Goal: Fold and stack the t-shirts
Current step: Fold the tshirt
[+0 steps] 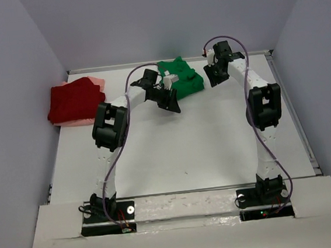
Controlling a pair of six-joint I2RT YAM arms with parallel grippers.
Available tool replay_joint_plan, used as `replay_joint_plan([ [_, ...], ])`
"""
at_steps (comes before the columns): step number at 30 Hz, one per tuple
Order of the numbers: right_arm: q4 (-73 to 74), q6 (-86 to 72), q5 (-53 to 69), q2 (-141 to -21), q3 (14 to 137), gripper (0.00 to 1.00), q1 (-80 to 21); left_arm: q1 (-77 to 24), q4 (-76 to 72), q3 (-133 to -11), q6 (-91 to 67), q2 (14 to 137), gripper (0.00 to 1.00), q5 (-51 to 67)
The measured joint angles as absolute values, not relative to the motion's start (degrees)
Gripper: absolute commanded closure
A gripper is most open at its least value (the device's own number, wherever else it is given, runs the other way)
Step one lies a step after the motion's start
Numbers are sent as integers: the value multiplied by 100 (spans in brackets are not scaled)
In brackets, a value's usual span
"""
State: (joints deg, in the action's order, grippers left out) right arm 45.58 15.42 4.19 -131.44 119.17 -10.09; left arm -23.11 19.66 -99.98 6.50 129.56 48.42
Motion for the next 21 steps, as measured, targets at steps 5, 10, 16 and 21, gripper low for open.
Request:
replay_joint_plan([
  [5,4598,1538,414,-13157,12020,56,-956,-2510,2036,-10735,493,13314,47,4849],
  [10,4641,1520,596,-13301,12586,56,-969,-2427,2014,-10888,399,13314,47,4244],
  [16,4716,1494,801,-13638,13229,55,-969,-2359,2010,-10840,285,13312,48,3566],
  [21,4812,1472,921,-13869,13270,55,-969,-2405,2132,-11045,246,13399,48,3205],
])
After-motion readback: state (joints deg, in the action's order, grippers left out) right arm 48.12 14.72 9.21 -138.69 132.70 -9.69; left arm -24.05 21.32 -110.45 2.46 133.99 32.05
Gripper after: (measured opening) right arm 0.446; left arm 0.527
